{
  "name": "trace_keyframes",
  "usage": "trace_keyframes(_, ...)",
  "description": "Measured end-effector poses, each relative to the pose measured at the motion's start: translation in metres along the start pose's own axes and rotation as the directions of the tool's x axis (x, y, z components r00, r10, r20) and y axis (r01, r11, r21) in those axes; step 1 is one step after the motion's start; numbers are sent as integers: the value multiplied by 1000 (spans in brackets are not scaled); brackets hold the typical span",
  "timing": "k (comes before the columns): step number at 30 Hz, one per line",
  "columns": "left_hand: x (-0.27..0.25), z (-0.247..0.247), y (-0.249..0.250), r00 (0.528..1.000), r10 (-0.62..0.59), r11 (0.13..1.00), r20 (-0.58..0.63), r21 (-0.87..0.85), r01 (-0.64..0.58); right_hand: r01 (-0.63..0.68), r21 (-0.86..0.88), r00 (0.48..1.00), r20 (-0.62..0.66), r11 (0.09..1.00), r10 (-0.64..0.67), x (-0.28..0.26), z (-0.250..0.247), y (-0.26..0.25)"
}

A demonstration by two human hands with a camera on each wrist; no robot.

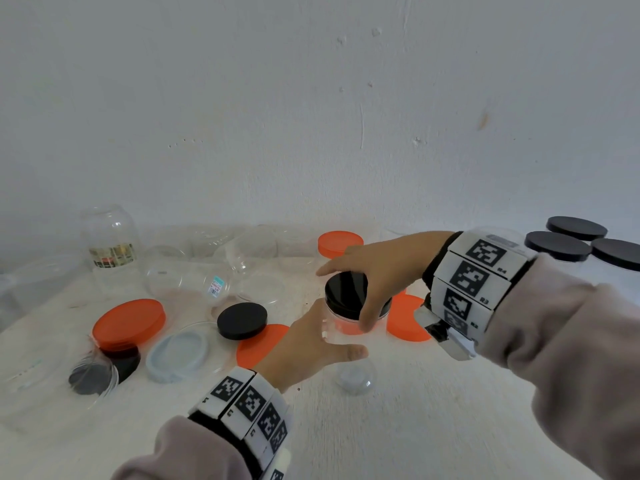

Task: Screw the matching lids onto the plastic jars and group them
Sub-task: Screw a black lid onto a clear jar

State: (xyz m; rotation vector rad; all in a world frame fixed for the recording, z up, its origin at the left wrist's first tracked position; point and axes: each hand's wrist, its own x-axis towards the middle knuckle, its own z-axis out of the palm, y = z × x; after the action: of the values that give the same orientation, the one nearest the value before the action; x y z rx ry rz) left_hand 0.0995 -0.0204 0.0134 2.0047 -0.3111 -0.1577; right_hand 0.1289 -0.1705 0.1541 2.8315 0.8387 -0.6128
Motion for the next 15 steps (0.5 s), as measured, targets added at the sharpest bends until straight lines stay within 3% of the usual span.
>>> trace_keyframes(4, 1, 0, 0, 1000, -7, 1000, 3, 18, 7, 31, -3, 999, -40, 1000, -32, 2, -1, 0)
trace_keyframes(11, 0, -1, 0, 1000, -17, 999, 8, 32, 16, -102, -25, 982, -159, 994, 97, 11, 10, -6)
trace_keyframes(15, -1, -1, 0, 1000, -6, 1000, 5, 5, 6, -67, 1, 997, -31, 998, 67, 5, 1, -4)
